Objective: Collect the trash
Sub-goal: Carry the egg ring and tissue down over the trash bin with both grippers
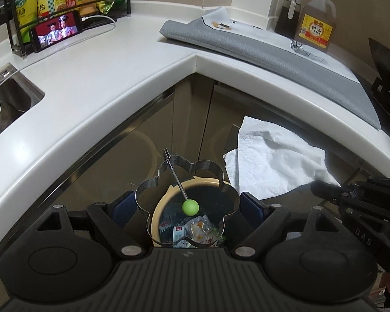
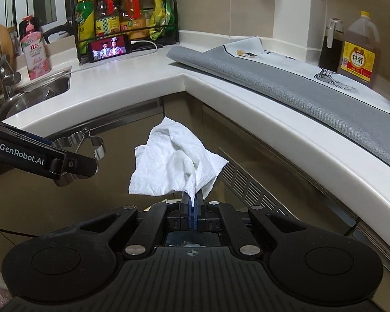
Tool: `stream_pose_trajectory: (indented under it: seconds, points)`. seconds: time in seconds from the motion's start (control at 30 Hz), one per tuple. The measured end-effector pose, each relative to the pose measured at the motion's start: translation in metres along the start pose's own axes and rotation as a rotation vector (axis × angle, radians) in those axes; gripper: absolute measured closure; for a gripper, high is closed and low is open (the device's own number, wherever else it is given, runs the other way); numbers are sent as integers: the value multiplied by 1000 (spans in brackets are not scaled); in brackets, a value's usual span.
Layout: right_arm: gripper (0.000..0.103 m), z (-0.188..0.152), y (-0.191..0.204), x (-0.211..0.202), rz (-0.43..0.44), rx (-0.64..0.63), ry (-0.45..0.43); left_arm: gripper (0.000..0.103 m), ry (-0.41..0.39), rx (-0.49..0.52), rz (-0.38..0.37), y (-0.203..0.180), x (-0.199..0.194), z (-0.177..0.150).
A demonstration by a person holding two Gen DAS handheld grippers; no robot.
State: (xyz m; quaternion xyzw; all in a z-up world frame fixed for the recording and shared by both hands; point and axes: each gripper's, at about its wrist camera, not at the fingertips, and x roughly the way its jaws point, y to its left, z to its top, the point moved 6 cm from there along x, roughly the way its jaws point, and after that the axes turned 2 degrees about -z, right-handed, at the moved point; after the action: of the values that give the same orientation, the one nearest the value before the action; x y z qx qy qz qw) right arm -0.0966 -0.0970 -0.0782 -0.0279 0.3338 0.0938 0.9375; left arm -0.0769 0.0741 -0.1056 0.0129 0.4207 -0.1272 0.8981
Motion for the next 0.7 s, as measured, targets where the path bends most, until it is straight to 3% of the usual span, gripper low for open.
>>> stream_pose_trajectory:
  seconds: [0.7]
  points:
    - [101, -2, 10, 11, 9, -55, 61, 14, 45, -16, -11, 1, 14, -10]
